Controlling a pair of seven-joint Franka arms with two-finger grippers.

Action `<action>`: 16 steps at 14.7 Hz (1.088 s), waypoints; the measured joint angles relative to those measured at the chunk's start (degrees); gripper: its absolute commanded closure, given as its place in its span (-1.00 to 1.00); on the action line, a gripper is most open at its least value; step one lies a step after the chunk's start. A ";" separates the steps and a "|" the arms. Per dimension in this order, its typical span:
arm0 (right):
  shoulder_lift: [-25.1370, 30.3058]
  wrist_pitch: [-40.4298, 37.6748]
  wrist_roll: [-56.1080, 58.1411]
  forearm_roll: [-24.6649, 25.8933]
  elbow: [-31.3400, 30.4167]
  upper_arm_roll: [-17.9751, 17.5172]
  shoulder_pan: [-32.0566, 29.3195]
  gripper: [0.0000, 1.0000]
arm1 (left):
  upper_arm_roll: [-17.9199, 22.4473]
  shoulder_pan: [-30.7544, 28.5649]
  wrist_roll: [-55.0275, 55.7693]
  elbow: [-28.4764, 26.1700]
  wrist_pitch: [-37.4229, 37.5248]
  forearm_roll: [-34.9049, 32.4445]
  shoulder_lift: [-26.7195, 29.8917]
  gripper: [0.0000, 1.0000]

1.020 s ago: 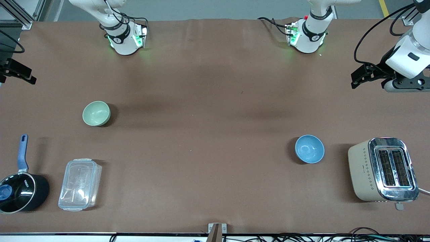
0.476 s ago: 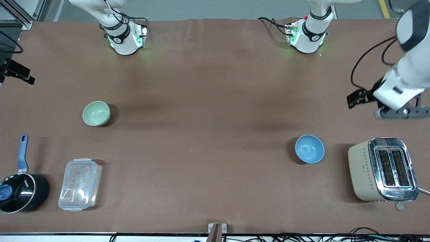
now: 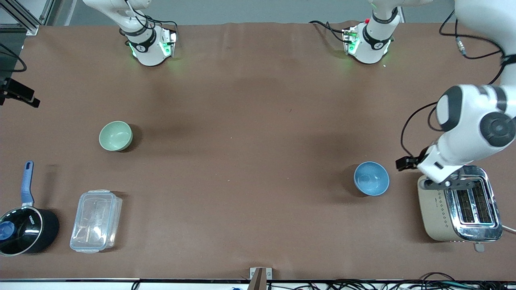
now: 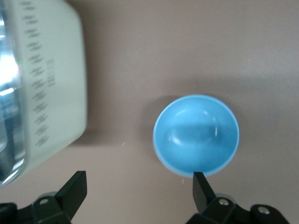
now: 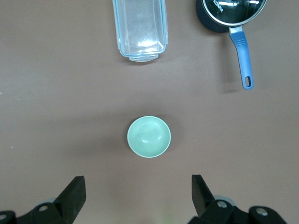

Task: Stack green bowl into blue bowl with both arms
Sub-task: 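Grasp the blue bowl with the left gripper while the right gripper reaches the green bowl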

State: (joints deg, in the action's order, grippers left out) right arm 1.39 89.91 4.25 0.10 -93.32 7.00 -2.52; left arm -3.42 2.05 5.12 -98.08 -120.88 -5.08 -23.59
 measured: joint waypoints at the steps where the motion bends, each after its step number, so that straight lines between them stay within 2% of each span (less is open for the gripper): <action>1: -0.19 1.77 0.20 0.00 -1.96 0.39 -0.06 -1.00 | -0.09 0.30 0.14 -0.03 -2.05 0.00 -2.26 -0.85; 4: -0.56 9.26 1.04 -0.03 -9.45 2.10 -0.14 -1.00 | -0.14 0.45 0.18 -0.02 -4.31 0.00 -7.24 -0.52; 6: -0.76 16.01 2.47 -0.06 -16.05 3.54 -0.18 -1.00 | -0.11 0.38 0.18 0.02 -4.73 0.00 -8.90 -0.44; 8: -0.98 23.35 3.30 -0.10 -22.90 4.47 -0.24 -1.00 | -0.06 0.13 0.17 0.02 -5.98 0.00 -10.26 -0.24; 11: -2.01 34.50 4.07 -0.58 -32.58 4.60 -0.24 -0.99 | -0.03 -0.18 0.17 0.04 -7.91 0.00 -12.62 0.39; 13: -4.22 39.65 4.60 -0.66 -36.72 4.75 -0.33 -0.99 | -0.03 -0.25 0.17 0.05 -8.11 0.00 -13.23 0.86; 14: -5.85 41.34 4.86 -0.74 -37.67 4.88 -0.58 -0.99 | -0.03 -0.31 0.12 0.07 -8.11 0.00 -13.30 0.98; 16: -9.14 44.11 5.36 -0.95 -38.20 5.00 -1.24 -0.96 | -0.03 -0.37 -0.04 0.27 -8.11 0.00 -13.30 0.99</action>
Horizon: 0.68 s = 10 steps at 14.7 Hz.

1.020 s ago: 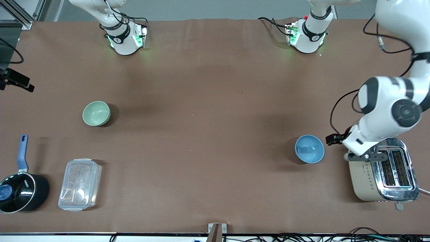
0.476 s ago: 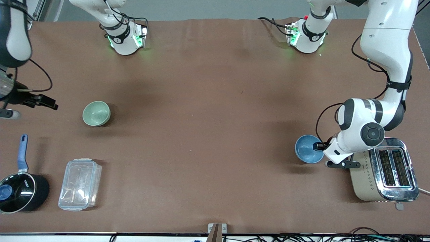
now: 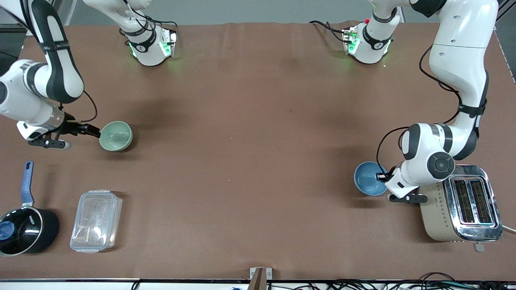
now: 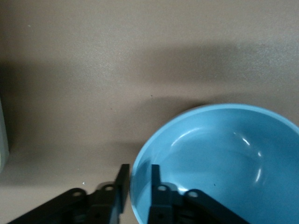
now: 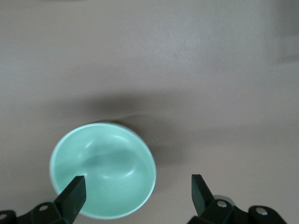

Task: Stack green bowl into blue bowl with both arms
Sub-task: 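Grasp the blue bowl with the left gripper while the right gripper reaches the green bowl, then slide the blue bowl to mid-table while the right gripper grasps the green bowl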

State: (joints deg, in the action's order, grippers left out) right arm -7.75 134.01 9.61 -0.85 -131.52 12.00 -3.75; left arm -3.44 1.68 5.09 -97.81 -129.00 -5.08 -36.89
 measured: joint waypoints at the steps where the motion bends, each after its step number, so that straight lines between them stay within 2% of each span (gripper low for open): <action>1: -1.41 0.80 0.04 -0.27 -0.03 0.02 -0.20 -0.96 | -0.15 0.00 -0.29 0.22 0.04 0.11 0.08 1.00; 6: -5.55 1.50 2.00 -5.46 -0.20 0.04 -0.39 -0.92 | -0.69 0.31 -0.59 1.01 0.29 0.11 1.27 0.99; 10: -8.23 2.57 10.47 -12.43 -0.37 0.13 -2.10 -0.90 | -4.39 0.39 0.88 2.83 1.69 0.11 2.90 0.99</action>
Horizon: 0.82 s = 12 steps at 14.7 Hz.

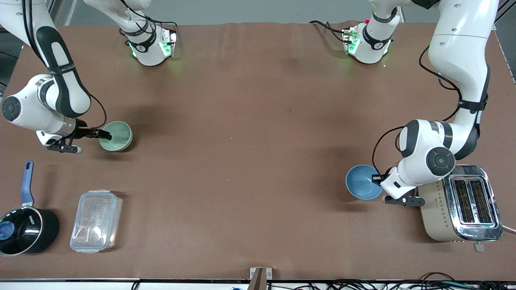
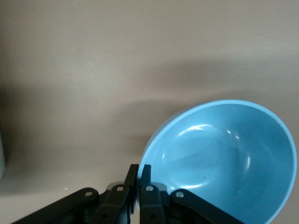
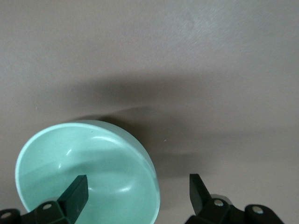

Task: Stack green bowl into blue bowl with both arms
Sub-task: 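Slide the blue bowl to mid-table while the right gripper grasps the green bowl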

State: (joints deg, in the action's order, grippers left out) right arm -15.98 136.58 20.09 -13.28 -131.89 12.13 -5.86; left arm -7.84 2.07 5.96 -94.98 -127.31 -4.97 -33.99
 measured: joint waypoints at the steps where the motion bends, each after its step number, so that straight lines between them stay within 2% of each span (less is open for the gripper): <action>1: -0.73 0.01 2.56 -2.54 -0.02 0.02 -0.42 -0.84 | -1.13 0.04 1.43 0.60 0.87 0.00 0.43 0.99; 2: -1.45 0.03 5.07 -4.94 -0.02 0.05 -0.76 -0.62 | -2.43 0.09 3.22 1.15 1.80 0.00 0.78 1.00; 3: -2.02 0.05 7.42 -7.03 -0.02 0.20 -0.96 -0.10 | -3.91 0.15 5.38 1.61 2.61 0.00 0.98 1.00; 4: -2.41 0.05 9.28 -8.38 -0.02 0.43 -1.04 0.53 | -5.51 0.26 7.99 1.92 3.06 0.00 1.02 0.99; 5: -2.62 0.06 10.71 -9.09 -0.02 0.64 -1.08 0.82 | -7.17 0.52 11.01 2.00 3.19 0.00 1.01 0.99; 6: -2.63 0.06 11.42 -9.30 -0.01 0.76 -1.10 0.96 | -8.65 1.09 14.15 2.01 3.21 -0.01 1.01 0.99; 7: -2.63 0.06 11.72 -9.36 -0.01 0.88 -1.10 0.99 | -9.94 2.15 17.55 2.10 3.21 -0.02 1.00 0.99; 12: -2.63 0.04 12.06 -9.42 0.02 1.15 -1.13 0.99 | -11.09 15.47 37.27 5.43 3.18 -0.05 -1.90 0.99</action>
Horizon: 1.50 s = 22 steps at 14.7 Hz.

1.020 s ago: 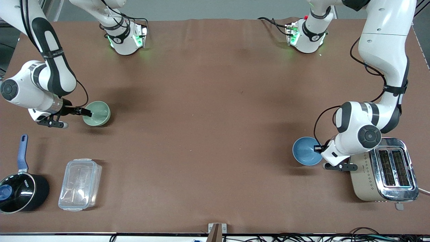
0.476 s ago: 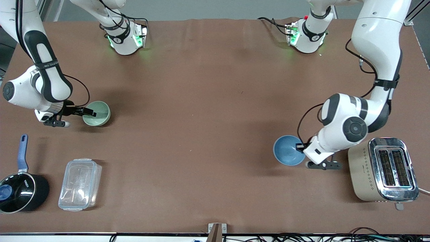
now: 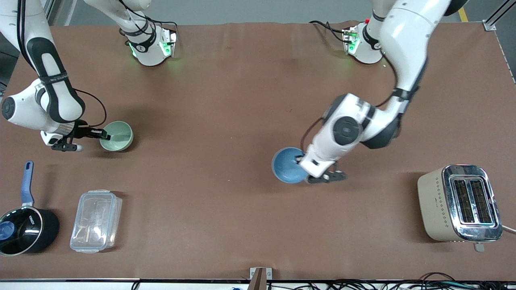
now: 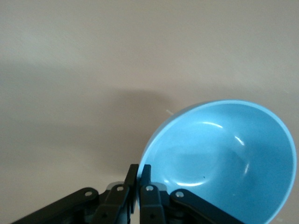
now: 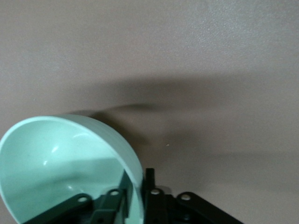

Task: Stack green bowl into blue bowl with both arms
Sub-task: 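Slide the blue bowl to mid-table while the right gripper grasps the green bowl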

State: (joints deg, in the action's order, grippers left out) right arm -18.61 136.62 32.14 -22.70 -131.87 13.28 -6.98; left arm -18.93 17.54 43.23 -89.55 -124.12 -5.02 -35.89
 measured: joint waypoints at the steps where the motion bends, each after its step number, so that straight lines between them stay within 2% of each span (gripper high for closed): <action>1: 0.02 -0.23 0.03 -0.05 0.04 0.02 0.00 0.99 | 0.05 2.07 2.29 0.91 -0.04 0.00 -1.14 1.00; 5: 2.46 -4.50 0.43 -0.21 1.77 0.69 0.00 0.99 | 0.11 7.46 8.99 3.82 -2.24 0.00 -5.22 0.99; 8: 8.25 -8.34 0.53 0.06 4.29 1.53 -0.01 0.99 | 0.19 10.51 13.12 4.29 -6.72 0.00 -7.84 0.98; 10: 12.08 -13.64 0.25 2.38 7.46 1.87 -0.04 0.99 | 0.26 11.79 14.18 4.34 -9.17 0.00 -9.58 0.85; 11: 13.67 -16.31 -0.93 5.01 9.74 1.92 -0.05 0.99 | 0.27 12.42 14.45 4.39 -10.49 0.00 -10.43 0.48; 12: 14.87 -18.42 -2.57 7.78 12.29 1.82 -0.04 0.99 | 0.28 13.09 14.77 4.45 -11.46 0.00 -11.15 -0.35; 13: 15.64 -20.22 -3.97 9.67 14.81 1.52 -0.01 0.99 | 0.30 13.60 14.97 4.53 -12.11 0.00 -11.61 -0.98; 15: 16.25 -22.27 -6.52 10.95 18.42 -0.35 0.13 0.99 | 0.59 13.80 14.94 5.06 -12.58 -0.52 -11.83 -1.00; 18: 17.44 -23.75 -15.19 14.54 20.15 -5.73 0.48 0.99 | 1.49 12.47 14.84 7.02 -12.61 -3.70 -10.63 -1.00; 20: 18.49 -24.46 -21.36 15.27 20.19 -9.89 0.74 0.99 | 2.07 8.59 14.16 8.02 -10.69 -5.15 -7.44 -1.00; 22: 18.76 -24.40 -27.07 15.42 20.17 -13.81 1.35 0.99 | 2.10 2.79 8.94 8.52 -5.33 -5.30 -2.51 -1.00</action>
State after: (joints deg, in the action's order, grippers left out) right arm 0.15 112.23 5.08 -7.27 -111.71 -0.53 -5.63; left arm -16.82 20.34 52.18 -81.03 -129.45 -10.32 -38.40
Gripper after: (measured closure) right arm 0.952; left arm 0.088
